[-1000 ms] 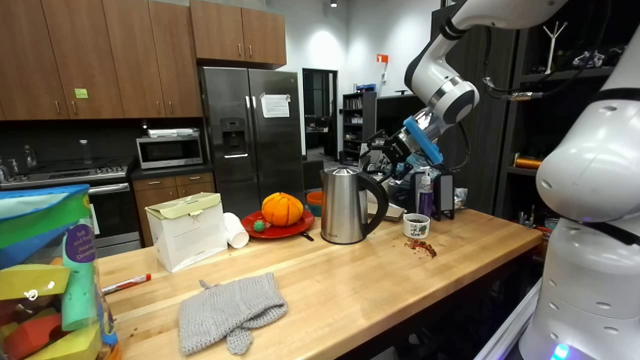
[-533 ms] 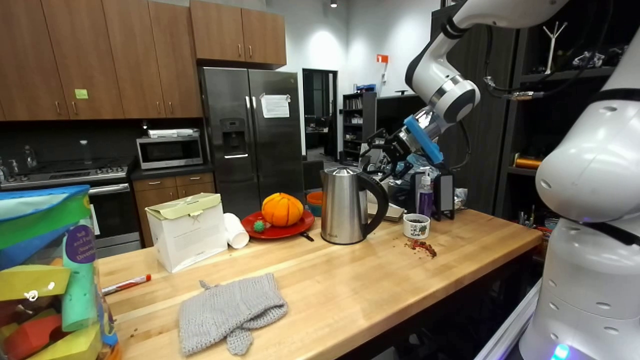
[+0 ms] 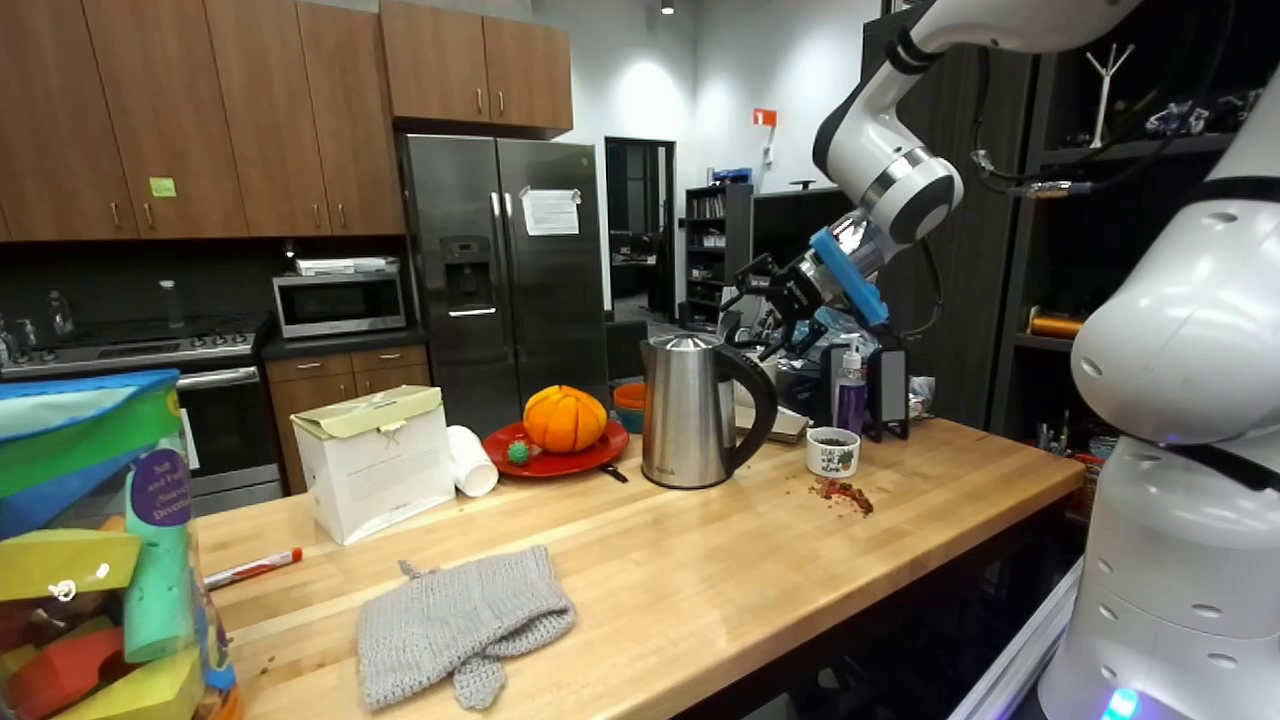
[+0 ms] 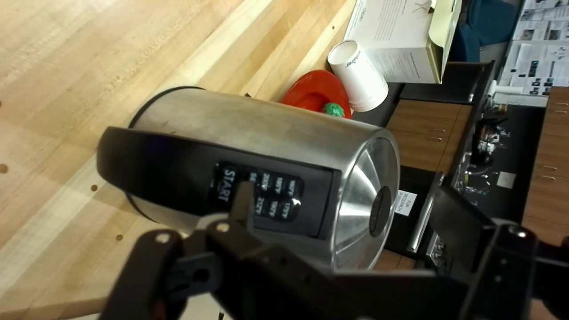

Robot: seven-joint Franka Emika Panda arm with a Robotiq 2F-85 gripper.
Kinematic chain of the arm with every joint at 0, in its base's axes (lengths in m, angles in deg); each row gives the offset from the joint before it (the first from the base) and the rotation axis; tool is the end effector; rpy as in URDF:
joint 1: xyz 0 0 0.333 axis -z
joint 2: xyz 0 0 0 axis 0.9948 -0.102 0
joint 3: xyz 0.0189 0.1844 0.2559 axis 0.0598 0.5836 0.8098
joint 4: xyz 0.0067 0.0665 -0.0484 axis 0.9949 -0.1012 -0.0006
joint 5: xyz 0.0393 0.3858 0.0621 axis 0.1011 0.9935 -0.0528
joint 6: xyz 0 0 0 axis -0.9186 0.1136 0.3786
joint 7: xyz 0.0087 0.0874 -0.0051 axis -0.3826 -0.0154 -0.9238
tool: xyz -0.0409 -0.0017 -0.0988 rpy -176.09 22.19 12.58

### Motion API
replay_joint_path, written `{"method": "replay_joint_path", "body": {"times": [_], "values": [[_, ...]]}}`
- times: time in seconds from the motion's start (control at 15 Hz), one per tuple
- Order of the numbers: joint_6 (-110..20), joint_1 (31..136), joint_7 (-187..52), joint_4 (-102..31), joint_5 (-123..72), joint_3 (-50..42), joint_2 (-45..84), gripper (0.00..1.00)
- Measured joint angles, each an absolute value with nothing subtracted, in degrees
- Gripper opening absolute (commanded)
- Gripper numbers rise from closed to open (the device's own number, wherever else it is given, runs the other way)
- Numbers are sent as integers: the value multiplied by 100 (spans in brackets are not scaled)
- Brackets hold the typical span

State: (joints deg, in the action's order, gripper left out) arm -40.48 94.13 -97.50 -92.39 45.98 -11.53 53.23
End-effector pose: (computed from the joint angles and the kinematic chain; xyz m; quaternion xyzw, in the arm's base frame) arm 0.3995 -0.1300 0.3630 -0.8295 0.3361 -0.1506 0.4199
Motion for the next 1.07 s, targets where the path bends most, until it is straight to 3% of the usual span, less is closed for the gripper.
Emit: {"method": "replay_joint_path", "body": {"times": [1.07], "values": [[-4042,9397,-9823,-9404,4594,-1065,5450,100]]}}
